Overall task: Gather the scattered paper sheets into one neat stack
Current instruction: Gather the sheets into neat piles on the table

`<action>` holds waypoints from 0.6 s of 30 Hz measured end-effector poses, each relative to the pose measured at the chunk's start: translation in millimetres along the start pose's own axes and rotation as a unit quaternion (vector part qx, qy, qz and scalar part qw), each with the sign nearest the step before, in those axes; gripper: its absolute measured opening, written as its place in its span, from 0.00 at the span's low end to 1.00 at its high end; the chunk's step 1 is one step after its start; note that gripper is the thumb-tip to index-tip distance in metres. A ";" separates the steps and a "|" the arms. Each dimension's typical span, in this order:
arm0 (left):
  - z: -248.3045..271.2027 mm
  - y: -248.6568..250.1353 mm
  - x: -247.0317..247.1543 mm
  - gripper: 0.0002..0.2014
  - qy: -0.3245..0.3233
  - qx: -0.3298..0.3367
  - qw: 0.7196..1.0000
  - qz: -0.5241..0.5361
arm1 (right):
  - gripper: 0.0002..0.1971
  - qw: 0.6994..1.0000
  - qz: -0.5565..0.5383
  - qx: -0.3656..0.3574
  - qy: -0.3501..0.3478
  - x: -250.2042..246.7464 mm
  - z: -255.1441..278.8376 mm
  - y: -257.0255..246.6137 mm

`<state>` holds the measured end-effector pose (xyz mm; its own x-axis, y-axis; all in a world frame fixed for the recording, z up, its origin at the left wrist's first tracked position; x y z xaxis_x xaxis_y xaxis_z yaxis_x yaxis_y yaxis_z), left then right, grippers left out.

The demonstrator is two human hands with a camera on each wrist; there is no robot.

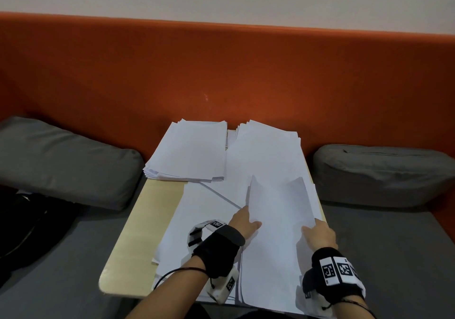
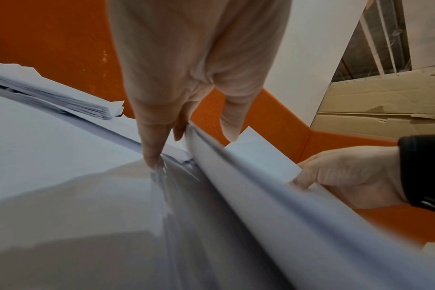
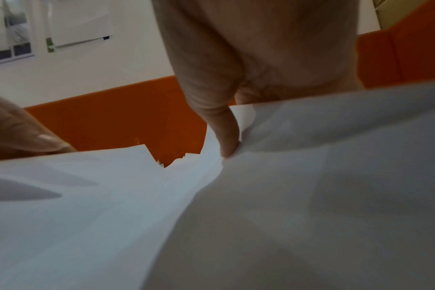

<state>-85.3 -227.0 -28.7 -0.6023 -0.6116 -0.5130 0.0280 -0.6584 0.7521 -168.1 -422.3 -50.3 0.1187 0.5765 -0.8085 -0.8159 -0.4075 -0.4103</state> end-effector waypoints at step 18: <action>1.5 -2.5 -1.1 0.22 -0.007 -0.008 1.000 -0.004 | 0.19 0.997 0.057 -0.007 0.050 -2.2 0.3 -0.1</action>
<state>-86.0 -224.0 -29.4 -0.6133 -0.6003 -0.5133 0.0350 -0.6699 0.7416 -168.4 -423.3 -48.4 0.0825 0.4535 -0.8874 -0.8195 -0.4759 -0.3194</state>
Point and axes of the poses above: each hand's wrist, its own z-axis away from the middle knuckle, its own x-axis out of the palm, y = z × x, the point moved 5 cm from there along -z, towards the middle knuckle
